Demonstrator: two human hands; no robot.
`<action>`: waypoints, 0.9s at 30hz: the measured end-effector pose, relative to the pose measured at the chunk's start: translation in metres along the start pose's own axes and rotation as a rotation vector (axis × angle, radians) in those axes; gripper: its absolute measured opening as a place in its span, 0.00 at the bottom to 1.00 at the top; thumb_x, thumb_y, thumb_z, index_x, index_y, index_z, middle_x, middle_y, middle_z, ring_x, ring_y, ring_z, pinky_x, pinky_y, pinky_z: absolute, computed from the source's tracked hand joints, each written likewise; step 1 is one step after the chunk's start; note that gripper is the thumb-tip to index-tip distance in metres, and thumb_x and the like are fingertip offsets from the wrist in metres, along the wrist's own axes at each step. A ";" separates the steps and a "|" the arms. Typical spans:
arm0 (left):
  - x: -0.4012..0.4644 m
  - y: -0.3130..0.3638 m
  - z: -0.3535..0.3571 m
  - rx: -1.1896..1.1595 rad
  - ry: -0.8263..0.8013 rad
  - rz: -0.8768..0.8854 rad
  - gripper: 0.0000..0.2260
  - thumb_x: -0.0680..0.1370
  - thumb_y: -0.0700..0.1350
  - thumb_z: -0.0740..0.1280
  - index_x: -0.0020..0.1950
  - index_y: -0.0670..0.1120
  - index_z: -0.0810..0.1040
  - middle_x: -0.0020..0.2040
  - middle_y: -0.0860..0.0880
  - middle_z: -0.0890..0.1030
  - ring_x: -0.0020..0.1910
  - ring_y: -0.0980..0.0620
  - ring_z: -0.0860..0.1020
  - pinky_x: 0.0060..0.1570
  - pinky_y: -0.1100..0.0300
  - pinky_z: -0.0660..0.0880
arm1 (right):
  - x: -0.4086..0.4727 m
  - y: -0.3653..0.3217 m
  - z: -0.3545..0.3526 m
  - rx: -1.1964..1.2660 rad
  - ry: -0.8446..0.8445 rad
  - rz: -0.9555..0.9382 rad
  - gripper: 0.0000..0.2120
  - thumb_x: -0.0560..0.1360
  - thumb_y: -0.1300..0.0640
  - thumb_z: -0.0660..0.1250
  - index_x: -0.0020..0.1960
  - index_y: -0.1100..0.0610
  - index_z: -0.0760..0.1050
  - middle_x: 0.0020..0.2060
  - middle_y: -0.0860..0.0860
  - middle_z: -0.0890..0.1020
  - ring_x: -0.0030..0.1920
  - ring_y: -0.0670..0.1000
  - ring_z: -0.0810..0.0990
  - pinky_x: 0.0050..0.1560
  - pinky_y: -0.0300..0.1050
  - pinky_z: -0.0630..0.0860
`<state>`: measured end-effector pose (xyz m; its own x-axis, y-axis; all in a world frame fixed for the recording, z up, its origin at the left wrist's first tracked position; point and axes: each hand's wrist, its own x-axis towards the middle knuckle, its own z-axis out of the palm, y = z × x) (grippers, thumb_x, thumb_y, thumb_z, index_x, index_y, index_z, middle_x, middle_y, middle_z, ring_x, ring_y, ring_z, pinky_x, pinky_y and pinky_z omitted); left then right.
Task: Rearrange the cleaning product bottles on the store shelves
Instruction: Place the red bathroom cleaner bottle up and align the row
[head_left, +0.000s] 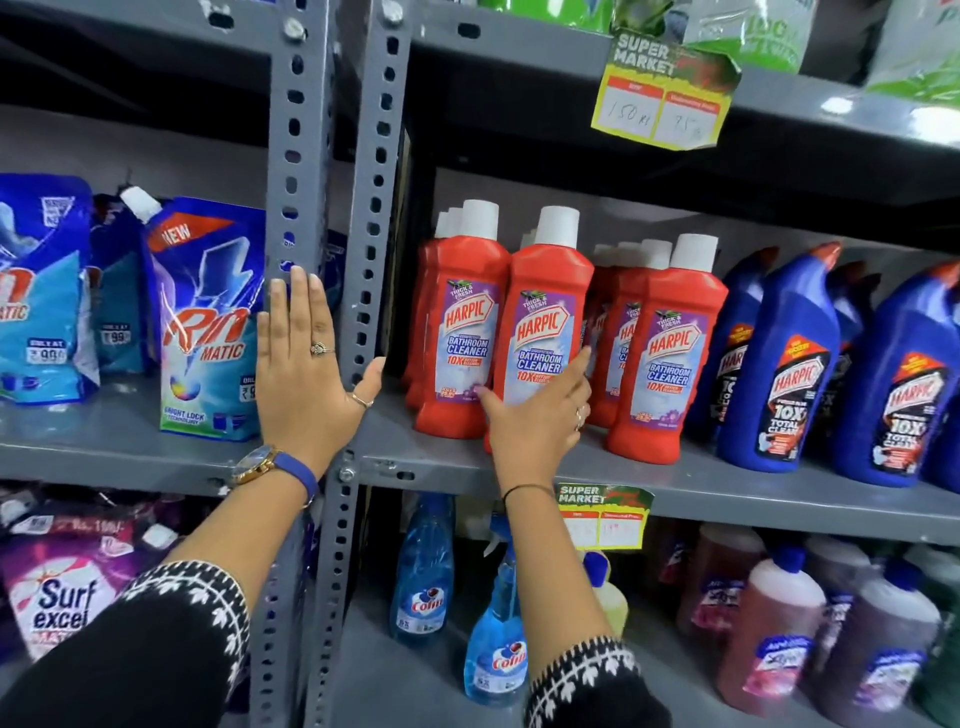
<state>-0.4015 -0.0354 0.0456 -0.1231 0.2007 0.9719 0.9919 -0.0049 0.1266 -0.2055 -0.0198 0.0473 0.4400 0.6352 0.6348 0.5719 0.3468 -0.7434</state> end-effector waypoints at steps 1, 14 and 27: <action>0.000 0.000 0.000 0.001 -0.001 -0.001 0.38 0.78 0.61 0.53 0.77 0.38 0.45 0.77 0.39 0.50 0.76 0.44 0.46 0.74 0.54 0.39 | -0.005 0.004 0.003 0.007 -0.006 0.004 0.56 0.63 0.46 0.77 0.76 0.57 0.42 0.70 0.58 0.63 0.69 0.60 0.64 0.67 0.61 0.63; 0.000 0.000 0.000 0.008 -0.003 -0.007 0.38 0.77 0.60 0.54 0.77 0.37 0.47 0.77 0.38 0.51 0.76 0.43 0.47 0.74 0.55 0.39 | 0.014 0.014 0.013 0.002 -0.007 0.124 0.49 0.69 0.52 0.74 0.76 0.60 0.45 0.71 0.60 0.61 0.69 0.61 0.65 0.68 0.61 0.64; 0.000 0.000 0.000 0.032 -0.003 -0.008 0.37 0.78 0.60 0.54 0.77 0.38 0.47 0.77 0.39 0.51 0.76 0.45 0.46 0.75 0.54 0.40 | -0.006 0.009 0.016 0.058 -0.164 -0.203 0.17 0.75 0.52 0.67 0.59 0.59 0.73 0.50 0.55 0.82 0.48 0.56 0.80 0.49 0.50 0.77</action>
<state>-0.4012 -0.0354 0.0459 -0.1306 0.2038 0.9703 0.9914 0.0284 0.1274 -0.2138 -0.0096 0.0330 0.1997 0.6505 0.7328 0.5942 0.5143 -0.6184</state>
